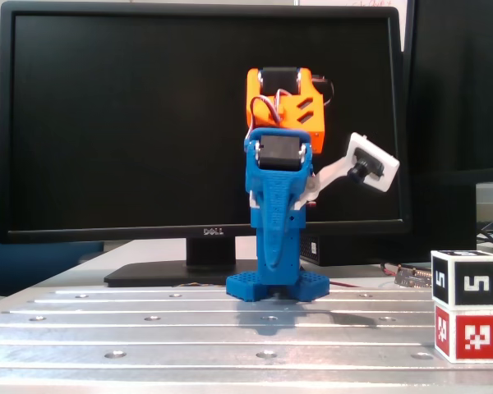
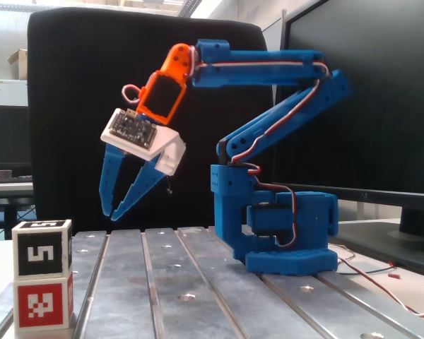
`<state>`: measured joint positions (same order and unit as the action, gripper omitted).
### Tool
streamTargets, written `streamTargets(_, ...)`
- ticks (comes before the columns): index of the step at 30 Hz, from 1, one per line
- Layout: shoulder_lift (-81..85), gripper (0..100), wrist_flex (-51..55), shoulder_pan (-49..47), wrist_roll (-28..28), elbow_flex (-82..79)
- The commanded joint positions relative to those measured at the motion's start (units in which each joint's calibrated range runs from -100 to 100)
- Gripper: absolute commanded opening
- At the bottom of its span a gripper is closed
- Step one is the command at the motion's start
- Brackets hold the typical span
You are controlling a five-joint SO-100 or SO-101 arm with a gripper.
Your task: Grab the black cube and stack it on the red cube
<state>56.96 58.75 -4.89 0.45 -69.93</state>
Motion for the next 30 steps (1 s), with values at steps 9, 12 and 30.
streamTargets(9,16.0,1,-1.1,2.6,0.1,-11.9)
streamTargets(12,20.6,1,-0.7,2.4,0.1,-15.2)
streamTargets(30,42.9,1,4.4,1.9,0.2,-26.3)
